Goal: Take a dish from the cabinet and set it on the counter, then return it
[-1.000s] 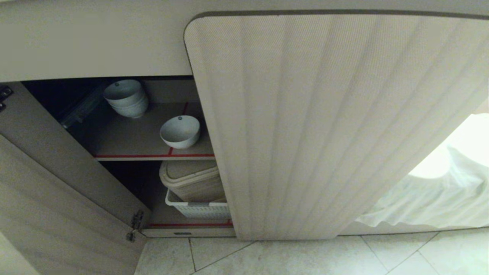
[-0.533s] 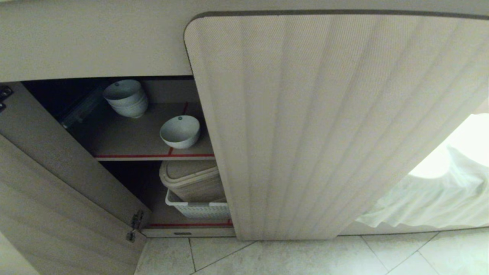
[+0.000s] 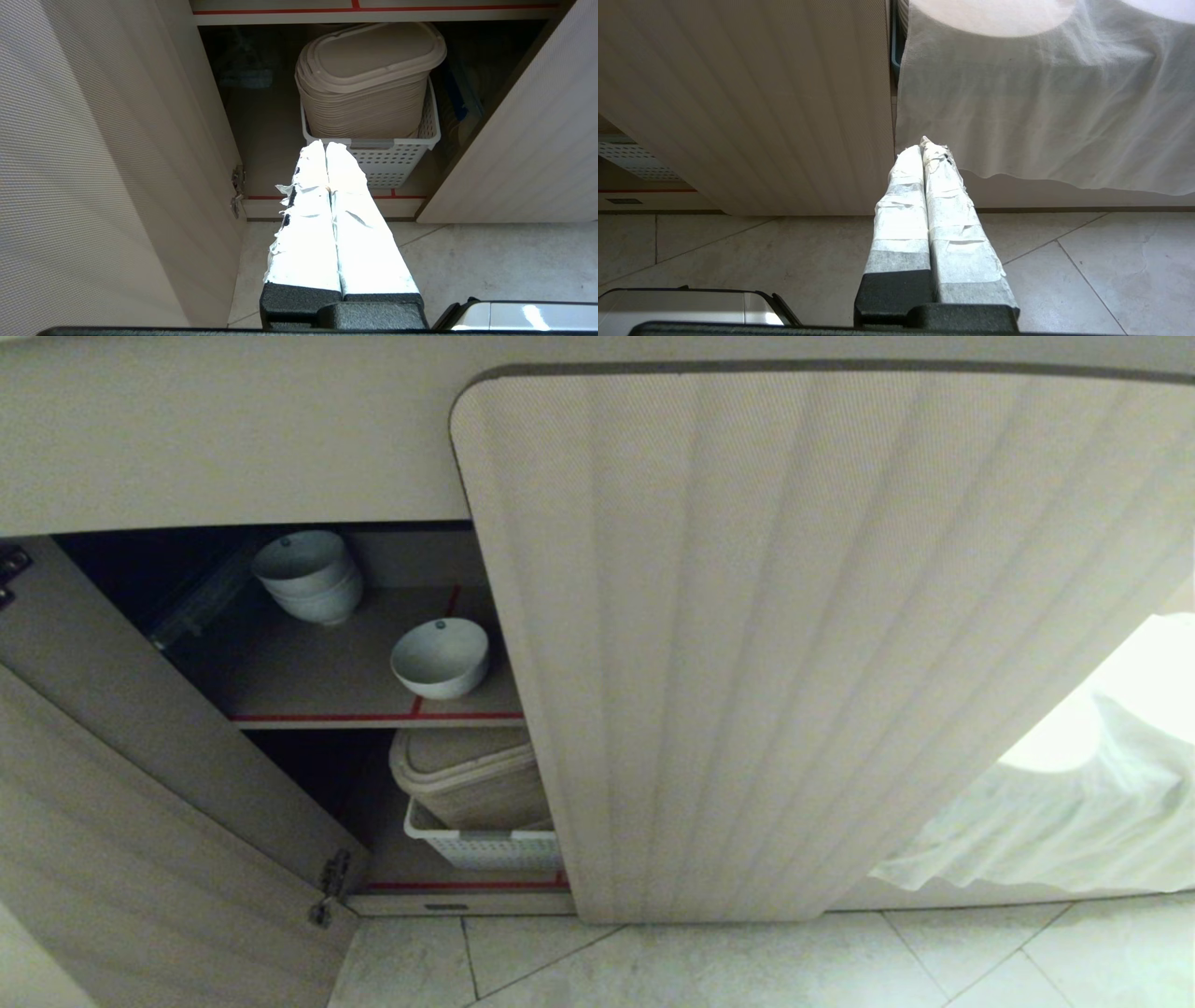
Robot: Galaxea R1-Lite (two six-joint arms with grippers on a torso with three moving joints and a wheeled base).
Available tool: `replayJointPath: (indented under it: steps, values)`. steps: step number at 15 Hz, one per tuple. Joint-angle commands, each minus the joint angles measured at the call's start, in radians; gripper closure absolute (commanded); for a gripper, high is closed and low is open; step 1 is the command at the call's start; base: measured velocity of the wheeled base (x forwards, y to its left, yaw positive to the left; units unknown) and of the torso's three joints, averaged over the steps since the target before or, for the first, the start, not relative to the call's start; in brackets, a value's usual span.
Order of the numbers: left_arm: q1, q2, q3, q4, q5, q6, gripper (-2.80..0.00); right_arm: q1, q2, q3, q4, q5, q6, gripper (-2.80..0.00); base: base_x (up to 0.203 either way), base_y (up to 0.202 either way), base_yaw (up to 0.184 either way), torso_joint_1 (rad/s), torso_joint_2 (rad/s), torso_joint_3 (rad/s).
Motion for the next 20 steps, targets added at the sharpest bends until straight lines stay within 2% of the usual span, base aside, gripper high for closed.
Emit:
replayJointPath:
  steps: [1, 20]
  values:
    - [0.0, 0.0, 0.0, 0.0, 0.0, 0.0, 0.0, 0.0, 0.0, 0.0, 0.0, 0.0, 0.001, 0.0, 0.0, 0.0, 0.0, 0.0, 0.0, 0.0]
    - [0.0, 0.0, 0.0, 0.0, 0.0, 0.0, 0.0, 0.001, 0.001, 0.0, 0.0, 0.0, 0.0, 0.0, 0.0, 0.0, 0.0, 0.0, 0.0, 0.0]
